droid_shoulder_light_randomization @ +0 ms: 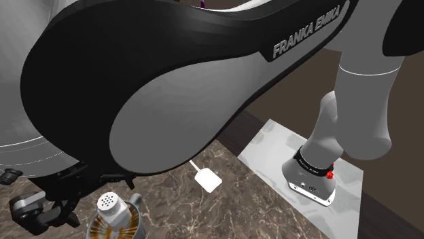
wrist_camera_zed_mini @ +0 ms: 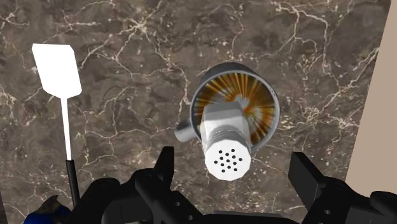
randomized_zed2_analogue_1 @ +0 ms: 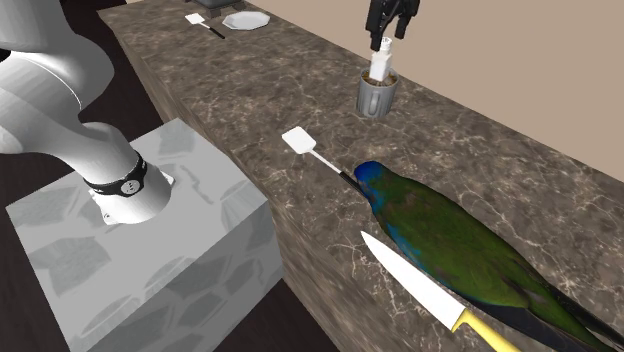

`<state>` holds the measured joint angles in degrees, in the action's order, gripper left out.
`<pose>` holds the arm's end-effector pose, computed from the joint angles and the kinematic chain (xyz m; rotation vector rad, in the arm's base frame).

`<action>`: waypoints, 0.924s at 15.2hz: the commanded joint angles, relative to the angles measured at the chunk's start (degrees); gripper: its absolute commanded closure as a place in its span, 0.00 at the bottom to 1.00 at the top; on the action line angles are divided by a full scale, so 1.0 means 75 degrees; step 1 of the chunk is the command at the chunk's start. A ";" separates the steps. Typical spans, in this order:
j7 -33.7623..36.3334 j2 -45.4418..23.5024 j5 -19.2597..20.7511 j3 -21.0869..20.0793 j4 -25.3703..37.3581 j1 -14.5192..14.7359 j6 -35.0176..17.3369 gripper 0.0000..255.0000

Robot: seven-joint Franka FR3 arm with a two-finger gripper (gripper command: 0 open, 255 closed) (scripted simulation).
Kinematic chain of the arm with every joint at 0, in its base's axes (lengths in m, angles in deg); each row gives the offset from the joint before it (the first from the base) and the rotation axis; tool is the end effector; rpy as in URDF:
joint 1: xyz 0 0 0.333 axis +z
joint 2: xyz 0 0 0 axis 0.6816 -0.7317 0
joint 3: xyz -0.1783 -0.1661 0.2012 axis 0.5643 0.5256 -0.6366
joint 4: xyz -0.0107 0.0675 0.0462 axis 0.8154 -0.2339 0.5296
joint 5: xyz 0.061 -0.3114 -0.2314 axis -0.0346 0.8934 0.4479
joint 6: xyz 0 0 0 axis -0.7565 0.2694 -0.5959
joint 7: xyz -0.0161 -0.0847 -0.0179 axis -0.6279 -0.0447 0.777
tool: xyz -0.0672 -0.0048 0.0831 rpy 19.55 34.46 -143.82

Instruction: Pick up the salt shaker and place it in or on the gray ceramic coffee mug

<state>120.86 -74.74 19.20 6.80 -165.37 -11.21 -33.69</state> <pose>0.3222 0.5849 0.4694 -3.1301 0.1741 0.0223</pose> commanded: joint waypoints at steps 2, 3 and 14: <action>0.0000 0.0000 0.0000 0.0000 0.0000 0.0000 0.0000 0.00; -0.0022 0.0022 -0.0022 -0.0014 0.0231 0.0023 0.0244 0.00; -0.0067 0.0012 -0.0038 -0.0038 0.0977 0.0131 0.0965 0.00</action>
